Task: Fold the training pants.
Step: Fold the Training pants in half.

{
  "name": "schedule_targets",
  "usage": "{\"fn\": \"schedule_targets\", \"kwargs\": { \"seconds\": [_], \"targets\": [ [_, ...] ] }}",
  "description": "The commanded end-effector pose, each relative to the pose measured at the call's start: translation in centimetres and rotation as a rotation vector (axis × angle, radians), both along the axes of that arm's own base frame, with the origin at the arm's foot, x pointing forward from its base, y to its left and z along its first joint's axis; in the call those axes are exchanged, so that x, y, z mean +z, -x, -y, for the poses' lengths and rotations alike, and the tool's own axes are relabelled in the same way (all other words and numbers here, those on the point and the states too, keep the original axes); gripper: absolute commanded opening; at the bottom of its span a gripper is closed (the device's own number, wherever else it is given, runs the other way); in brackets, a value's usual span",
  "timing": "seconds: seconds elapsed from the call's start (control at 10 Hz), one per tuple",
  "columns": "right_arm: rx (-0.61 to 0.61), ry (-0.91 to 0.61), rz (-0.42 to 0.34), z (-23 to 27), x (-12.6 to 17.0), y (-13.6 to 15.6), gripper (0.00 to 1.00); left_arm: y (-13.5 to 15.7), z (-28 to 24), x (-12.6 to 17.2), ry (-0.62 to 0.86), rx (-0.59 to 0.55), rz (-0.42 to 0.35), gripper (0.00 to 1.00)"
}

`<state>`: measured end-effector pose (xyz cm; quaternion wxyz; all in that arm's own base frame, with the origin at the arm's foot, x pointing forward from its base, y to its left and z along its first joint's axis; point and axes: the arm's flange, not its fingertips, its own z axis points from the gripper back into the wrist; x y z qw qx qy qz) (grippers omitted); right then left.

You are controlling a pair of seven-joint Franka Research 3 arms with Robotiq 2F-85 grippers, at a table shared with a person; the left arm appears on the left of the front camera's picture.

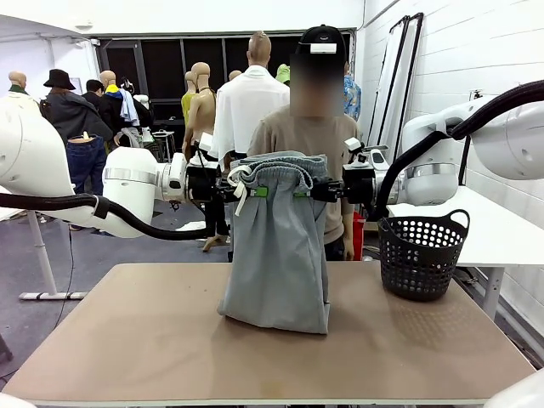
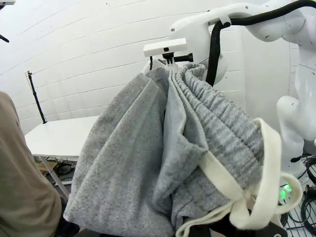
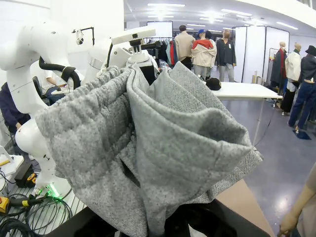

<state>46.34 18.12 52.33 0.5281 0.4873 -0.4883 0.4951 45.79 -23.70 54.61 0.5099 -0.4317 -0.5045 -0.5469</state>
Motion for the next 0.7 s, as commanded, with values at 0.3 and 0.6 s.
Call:
{"fn": "schedule_targets", "kwargs": {
  "seconds": [0.3, 0.6],
  "targets": [
    [-0.001, -0.025, -0.003, -0.22, 0.31, 0.02, 0.0, 0.07, 0.03, 0.2, 0.03, -0.008, 0.01, 0.0],
    [-0.001, -0.025, -0.003, -0.22, 0.31, 0.02, 0.0, 0.07, 0.03, 0.2, 0.03, -0.008, 0.01, 0.0]
  ]
}}
